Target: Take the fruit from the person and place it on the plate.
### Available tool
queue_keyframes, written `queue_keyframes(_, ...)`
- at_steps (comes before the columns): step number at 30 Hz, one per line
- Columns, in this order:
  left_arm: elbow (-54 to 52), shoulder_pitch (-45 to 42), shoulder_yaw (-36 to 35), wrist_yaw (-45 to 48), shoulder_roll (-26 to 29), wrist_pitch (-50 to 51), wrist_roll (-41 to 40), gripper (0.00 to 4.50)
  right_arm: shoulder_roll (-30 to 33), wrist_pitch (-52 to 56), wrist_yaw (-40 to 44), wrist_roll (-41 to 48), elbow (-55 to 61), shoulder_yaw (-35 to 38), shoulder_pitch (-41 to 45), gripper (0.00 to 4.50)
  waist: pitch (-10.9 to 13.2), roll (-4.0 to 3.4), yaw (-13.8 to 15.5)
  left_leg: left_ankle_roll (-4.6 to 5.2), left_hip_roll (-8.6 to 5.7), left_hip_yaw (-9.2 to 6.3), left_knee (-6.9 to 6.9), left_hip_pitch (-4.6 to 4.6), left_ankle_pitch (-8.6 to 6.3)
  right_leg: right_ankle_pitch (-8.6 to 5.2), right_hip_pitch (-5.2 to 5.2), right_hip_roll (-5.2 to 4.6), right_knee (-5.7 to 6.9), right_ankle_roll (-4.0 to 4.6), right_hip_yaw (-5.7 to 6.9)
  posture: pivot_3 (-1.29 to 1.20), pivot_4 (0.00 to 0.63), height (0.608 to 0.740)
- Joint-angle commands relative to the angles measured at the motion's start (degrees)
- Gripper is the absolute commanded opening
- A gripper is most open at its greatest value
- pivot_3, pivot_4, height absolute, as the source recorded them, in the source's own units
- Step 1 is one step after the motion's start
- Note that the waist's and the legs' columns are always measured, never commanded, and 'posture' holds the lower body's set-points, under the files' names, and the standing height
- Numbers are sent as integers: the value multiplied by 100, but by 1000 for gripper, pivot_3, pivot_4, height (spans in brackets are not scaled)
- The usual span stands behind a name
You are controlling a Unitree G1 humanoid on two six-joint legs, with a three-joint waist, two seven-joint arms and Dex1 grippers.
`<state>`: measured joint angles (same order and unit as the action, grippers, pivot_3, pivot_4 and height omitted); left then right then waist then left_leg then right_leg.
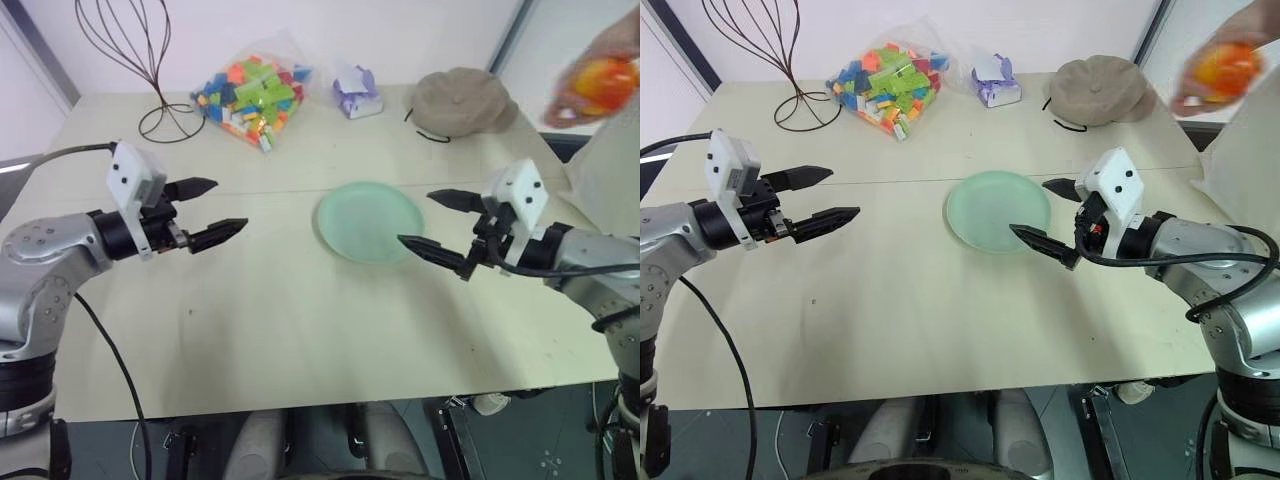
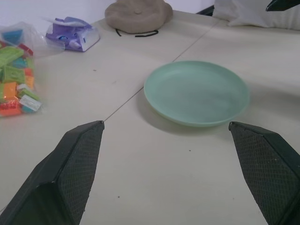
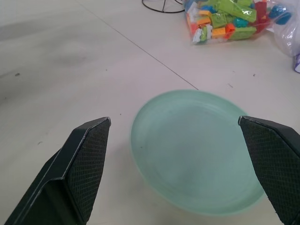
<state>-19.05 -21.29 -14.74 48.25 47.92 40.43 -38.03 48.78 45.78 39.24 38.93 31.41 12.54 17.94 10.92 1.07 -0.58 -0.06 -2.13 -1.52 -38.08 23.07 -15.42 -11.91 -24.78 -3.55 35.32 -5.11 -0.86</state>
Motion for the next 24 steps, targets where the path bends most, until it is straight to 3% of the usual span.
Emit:
queue_keyframes(1, -64, -135, -73, 2, -9, -127, -48, 4457, 118, -36, 23, 66, 213, 264, -38, 4500, 0, 0, 0, 0, 0, 0, 0, 0, 0, 0, 0, 0, 0, 0, 0, 0, 150, 740)
queue_keyframes(24, -28, -277, -24, -6, -69, -54, -79, 4457, 284, -4, -14, 107, 279, 439, -225, 4500, 0, 0, 2, 0, 0, 2, -2, -1, 0, 0, 1, 1, 1, 0, 1, 0, 150, 740)
